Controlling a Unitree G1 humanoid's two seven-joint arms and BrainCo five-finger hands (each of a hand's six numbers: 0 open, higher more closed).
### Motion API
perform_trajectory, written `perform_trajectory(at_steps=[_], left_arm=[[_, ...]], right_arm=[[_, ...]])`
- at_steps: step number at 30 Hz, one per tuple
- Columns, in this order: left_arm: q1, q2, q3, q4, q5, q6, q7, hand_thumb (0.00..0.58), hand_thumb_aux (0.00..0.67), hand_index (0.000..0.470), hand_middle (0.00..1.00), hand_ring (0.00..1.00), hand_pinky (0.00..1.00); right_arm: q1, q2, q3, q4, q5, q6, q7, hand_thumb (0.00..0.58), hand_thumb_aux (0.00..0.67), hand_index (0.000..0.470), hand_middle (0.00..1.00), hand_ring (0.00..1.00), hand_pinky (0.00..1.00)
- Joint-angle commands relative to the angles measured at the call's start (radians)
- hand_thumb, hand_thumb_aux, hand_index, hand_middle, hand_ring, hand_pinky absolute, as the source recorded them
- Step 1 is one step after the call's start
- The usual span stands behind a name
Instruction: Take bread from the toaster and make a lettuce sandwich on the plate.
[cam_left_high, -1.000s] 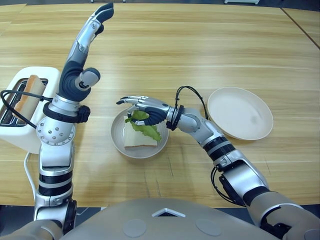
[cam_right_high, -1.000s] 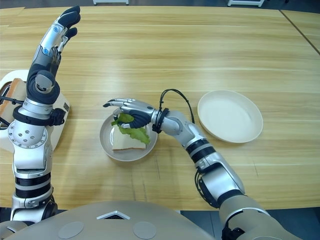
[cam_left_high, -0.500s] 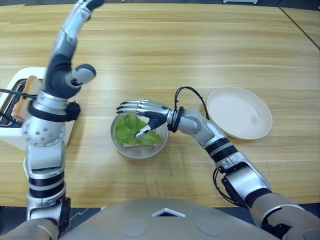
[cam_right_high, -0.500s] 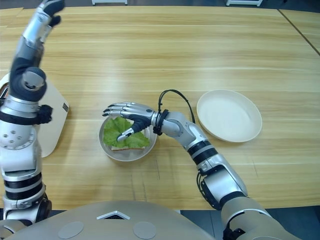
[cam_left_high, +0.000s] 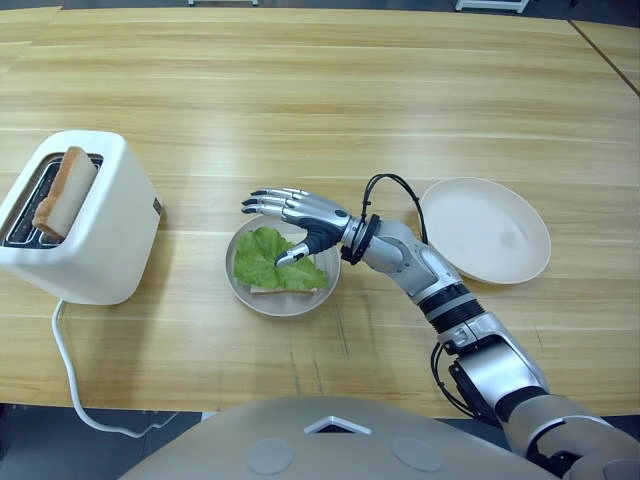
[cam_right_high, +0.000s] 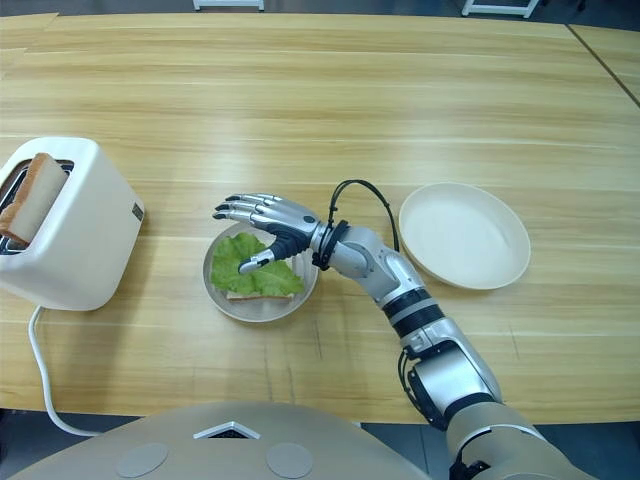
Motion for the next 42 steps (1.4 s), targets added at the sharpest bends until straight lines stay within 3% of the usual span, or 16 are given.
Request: perform_trajectory(at_steps=[1,8,16,23,40,41,42], left_arm=[[0.067,-0.033,-0.151,0.028,0.057,0.006,-0.026,0.0,0.0,0.0,0.0,0.0,0.0],[0.068,-0.028,-0.223,0.104,0.14,0.07,0.009,0.0,0.0,0.0,0.0,0.0,0.0],[0.04,-0.013,-0.208,0.095,0.187,0.118,0.061,0.0,0.0,0.0,0.0,0.0,0.0],[-0.051,-0.016,-0.205,0.074,0.154,0.08,0.163,0.0,0.0,0.0,0.0,0.0,0.0],[0.025,0.009,-0.267,0.119,0.186,0.136,0.086,0.0,0.0,0.0,0.0,0.0,0.0],[0.016,0.008,-0.267,0.116,0.182,0.13,0.095,0.454,0.357,0.251,0.0,0.0,0.0],[0.007,0.006,-0.264,0.114,0.174,0.126,0.105,0.579,0.649,0.455,0.0,0.0,0.0]], right_arm=[[-0.002,0.002,-0.006,-0.002,-0.005,0.009,-0.011,0.0,0.0,0.0,0.0,0.0,0.0],[0.002,0.005,-0.005,-0.009,-0.007,0.009,-0.029,0.0,0.0,0.0,0.0,0.0,0.0],[0.007,0.013,-0.004,-0.009,-0.012,0.013,-0.053,0.0,0.0,0.0,0.0,0.0,0.0],[0.006,0.022,0.0,0.001,-0.014,0.015,-0.061,0.0,0.0,0.0,0.0,0.0,0.0],[0.008,0.026,0.005,0.023,-0.015,0.005,-0.065,0.0,0.0,0.0,0.0,0.0,0.0],[0.008,0.027,0.006,0.025,-0.016,0.004,-0.067,0.0,0.0,0.0,0.0,0.0,0.0],[0.007,0.028,0.006,0.027,-0.017,0.004,-0.068,0.0,0.0,0.0,0.0,0.0,0.0]])
